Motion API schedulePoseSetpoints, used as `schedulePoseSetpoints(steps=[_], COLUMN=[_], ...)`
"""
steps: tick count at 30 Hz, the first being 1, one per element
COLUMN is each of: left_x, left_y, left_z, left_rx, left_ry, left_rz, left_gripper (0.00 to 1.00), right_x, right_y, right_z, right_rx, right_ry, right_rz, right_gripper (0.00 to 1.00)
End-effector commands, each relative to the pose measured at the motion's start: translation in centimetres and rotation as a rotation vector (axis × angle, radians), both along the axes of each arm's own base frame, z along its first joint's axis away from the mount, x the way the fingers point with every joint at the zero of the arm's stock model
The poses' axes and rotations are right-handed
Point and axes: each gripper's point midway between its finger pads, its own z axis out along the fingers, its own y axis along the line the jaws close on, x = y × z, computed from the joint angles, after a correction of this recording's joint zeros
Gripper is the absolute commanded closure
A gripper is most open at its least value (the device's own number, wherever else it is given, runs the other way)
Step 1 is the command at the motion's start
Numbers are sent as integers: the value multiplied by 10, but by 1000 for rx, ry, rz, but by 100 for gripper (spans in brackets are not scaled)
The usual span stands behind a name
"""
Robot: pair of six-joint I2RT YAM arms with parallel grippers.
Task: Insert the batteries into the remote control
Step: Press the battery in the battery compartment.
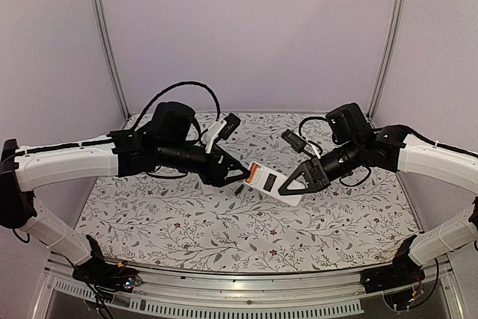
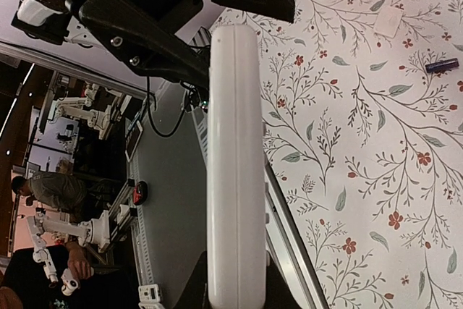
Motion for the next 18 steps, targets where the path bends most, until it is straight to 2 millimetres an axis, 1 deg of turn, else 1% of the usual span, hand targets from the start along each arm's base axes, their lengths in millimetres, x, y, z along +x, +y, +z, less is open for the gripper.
schedulePoseSetpoints(steps=[1, 9, 13, 18], left_x=[-6, -7, -6, 2], left_y=[-8, -14, -14, -9], left_z=[-3, -3, -7, -13], left_rx=[13, -14, 3, 41], left_ry=[21, 51, 55, 44], left_rz=[-41, -53, -45, 4], left_gripper=[45, 45, 47, 53], right_x=[-3, -2, -2, -4], right_y=[4, 5, 5, 5], right_z=[12, 12, 12, 15], right_rx=[31, 30, 31, 39], right_ry=[-19, -17, -17, -17], right_rz=[40, 45, 45, 54], right_gripper=[100, 100, 100, 100])
